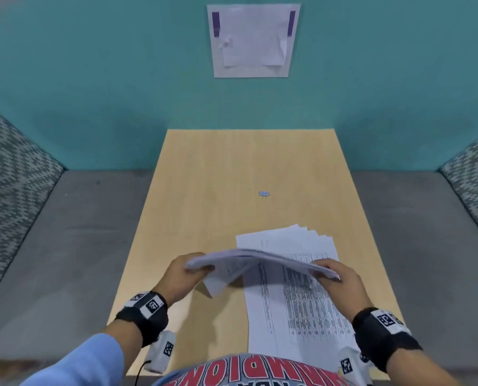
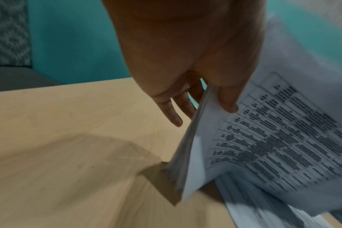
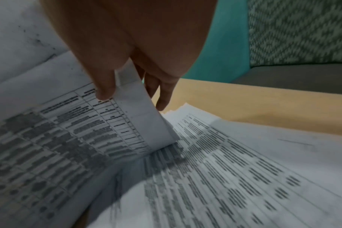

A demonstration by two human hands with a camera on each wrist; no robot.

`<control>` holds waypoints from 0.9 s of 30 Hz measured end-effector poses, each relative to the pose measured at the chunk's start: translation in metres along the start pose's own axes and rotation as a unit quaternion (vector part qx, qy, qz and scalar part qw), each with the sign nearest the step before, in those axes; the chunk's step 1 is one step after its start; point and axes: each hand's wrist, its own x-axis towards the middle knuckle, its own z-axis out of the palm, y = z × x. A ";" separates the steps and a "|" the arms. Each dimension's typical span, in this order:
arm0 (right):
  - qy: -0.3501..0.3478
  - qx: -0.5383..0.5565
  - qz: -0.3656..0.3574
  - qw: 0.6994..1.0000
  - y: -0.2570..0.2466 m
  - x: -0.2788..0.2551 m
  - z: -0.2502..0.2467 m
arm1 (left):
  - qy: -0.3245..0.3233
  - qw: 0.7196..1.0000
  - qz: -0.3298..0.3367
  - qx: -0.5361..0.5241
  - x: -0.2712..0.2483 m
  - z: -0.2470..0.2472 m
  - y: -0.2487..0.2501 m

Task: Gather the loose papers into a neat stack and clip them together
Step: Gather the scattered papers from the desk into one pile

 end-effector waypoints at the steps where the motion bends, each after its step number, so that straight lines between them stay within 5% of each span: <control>1: 0.015 0.002 0.000 1.000 -0.006 -0.001 -0.002 | 0.021 1.000 -0.004 -0.007 0.002 0.000 0.001; 5: 0.076 0.039 -0.021 0.996 -0.024 -0.006 -0.012 | 0.077 0.994 0.012 -0.074 0.005 -0.006 0.018; 11: 0.033 -0.009 -0.033 0.999 -0.014 -0.011 -0.014 | 0.023 0.999 0.038 -0.003 0.001 -0.009 0.014; 17: 0.051 -0.029 -0.096 0.994 -0.039 -0.009 -0.019 | 0.060 0.994 0.055 -0.069 -0.002 -0.011 0.031; 23: -0.025 -0.124 -0.015 0.992 -0.040 -0.013 -0.020 | 0.020 1.000 0.022 -0.009 -0.005 -0.012 0.027; 27: -0.004 -0.249 -0.139 0.958 -0.058 -0.010 -0.010 | 0.028 0.993 0.095 0.062 -0.011 -0.012 0.056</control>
